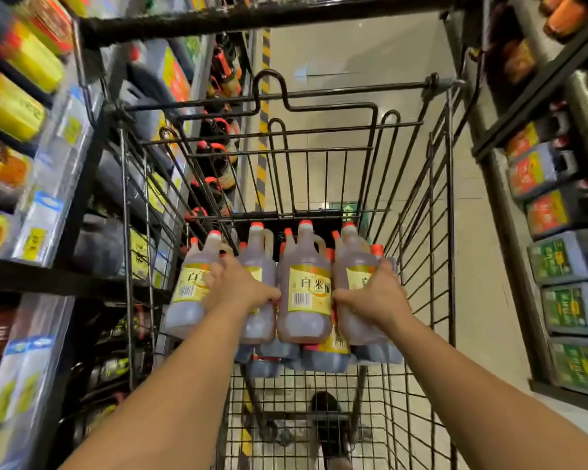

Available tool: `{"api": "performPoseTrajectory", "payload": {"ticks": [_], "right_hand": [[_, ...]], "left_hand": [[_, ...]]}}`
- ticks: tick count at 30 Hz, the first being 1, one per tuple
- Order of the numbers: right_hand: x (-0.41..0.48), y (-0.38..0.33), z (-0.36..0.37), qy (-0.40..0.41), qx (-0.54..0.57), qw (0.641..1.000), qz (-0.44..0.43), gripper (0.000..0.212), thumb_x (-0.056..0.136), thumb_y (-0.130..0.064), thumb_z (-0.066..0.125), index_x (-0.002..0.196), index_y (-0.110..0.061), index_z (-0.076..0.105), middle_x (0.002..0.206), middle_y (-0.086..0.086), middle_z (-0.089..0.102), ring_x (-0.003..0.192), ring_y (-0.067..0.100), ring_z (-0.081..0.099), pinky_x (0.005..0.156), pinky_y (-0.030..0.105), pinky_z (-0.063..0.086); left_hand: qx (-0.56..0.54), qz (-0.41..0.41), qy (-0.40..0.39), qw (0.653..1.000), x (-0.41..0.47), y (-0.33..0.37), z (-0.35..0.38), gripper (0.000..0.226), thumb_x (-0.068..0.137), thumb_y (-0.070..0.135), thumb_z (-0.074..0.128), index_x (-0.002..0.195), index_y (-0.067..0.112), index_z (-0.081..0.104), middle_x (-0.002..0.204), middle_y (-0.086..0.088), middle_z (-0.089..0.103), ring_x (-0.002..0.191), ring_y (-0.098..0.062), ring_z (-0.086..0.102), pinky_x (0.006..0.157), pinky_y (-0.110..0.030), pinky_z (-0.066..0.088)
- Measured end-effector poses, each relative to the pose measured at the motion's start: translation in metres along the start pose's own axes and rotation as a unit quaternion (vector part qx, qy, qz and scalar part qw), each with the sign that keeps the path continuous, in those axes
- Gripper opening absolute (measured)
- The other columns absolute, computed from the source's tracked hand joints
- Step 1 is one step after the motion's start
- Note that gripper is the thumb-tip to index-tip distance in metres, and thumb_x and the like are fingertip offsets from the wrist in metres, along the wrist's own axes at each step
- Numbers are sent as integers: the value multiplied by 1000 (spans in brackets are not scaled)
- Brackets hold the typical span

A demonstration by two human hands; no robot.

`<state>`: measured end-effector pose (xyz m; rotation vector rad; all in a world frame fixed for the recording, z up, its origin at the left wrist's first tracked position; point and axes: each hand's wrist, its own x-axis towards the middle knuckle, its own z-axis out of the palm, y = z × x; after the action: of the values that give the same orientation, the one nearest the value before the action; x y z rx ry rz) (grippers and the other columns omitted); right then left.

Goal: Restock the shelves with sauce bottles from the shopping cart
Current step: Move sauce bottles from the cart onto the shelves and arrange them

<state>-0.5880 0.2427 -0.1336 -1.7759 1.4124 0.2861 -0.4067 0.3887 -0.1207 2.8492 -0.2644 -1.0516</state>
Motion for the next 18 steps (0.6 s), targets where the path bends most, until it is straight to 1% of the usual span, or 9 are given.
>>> {"api": "performPoseTrajectory", "payload": {"ticks": [3, 5, 6, 8, 11, 13, 16, 18], "right_hand": [[-5, 0, -1, 17, 22, 1000, -15, 113, 50, -53, 79, 139, -9, 27, 128, 13, 52, 113, 35, 55, 92, 47, 51], [-9, 0, -2, 28, 42, 998, -23, 110, 50, -50, 80, 138, -9, 30, 125, 13, 54, 110, 33, 58, 90, 46, 52], [-11, 0, -3, 31, 46, 998, -27, 109, 51, -49, 81, 138, -10, 30, 125, 12, 54, 109, 32, 58, 89, 45, 53], [-17, 1, -5, 37, 50, 997, -39, 107, 51, -47, 82, 138, -11, 30, 125, 12, 54, 108, 30, 59, 88, 44, 53], [-28, 2, -7, 47, 78, 994, -62, 105, 51, -42, 85, 137, -15, 30, 124, 9, 55, 105, 27, 61, 86, 44, 54], [-37, 0, -10, 52, 98, 991, -78, 105, 51, -40, 86, 136, -17, 29, 121, 7, 58, 102, 25, 62, 84, 43, 55], [-53, -5, -17, 73, 107, 984, -123, 105, 53, -36, 87, 138, -15, 29, 119, 5, 58, 103, 22, 62, 81, 35, 53], [-69, -13, -25, 80, 110, 979, -152, 107, 55, -35, 89, 140, -14, 28, 122, 5, 56, 107, 22, 59, 87, 37, 53]], "left_hand": [[6, 37, 44, 998, -13, -7, 8, 124, 55, 51, 85, 148, 27, 8, 146, -15, 34, 134, -38, 29, 95, -50, 39], [-13, 68, 64, 996, -22, -12, 13, 122, 55, 48, 86, 147, 30, 8, 139, -13, 46, 127, -38, 41, 89, -46, 42], [-35, 79, 70, 994, -25, -14, 14, 121, 56, 45, 87, 148, 30, 9, 137, -11, 49, 124, -38, 45, 88, -46, 43], [-104, 90, 72, 988, -33, -18, 15, 121, 55, 38, 89, 149, 31, 13, 138, -9, 49, 121, -36, 50, 86, -44, 47], [-199, 105, 79, 971, -45, -30, 17, 120, 52, 28, 90, 148, 30, 19, 141, -4, 45, 121, -30, 51, 89, -45, 50], [-234, 116, 93, 961, -57, -37, 17, 115, 50, 28, 90, 142, 34, 21, 138, 0, 45, 118, -27, 51, 88, -45, 50], [-290, 126, 113, 942, -76, -46, 13, 112, 48, 29, 90, 138, 36, 23, 129, 8, 43, 117, -22, 49, 82, -35, 47], [-324, 129, 116, 930, -92, -50, 5, 114, 48, 34, 90, 140, 37, 22, 133, 8, 42, 119, -19, 47, 81, -32, 43]]}}
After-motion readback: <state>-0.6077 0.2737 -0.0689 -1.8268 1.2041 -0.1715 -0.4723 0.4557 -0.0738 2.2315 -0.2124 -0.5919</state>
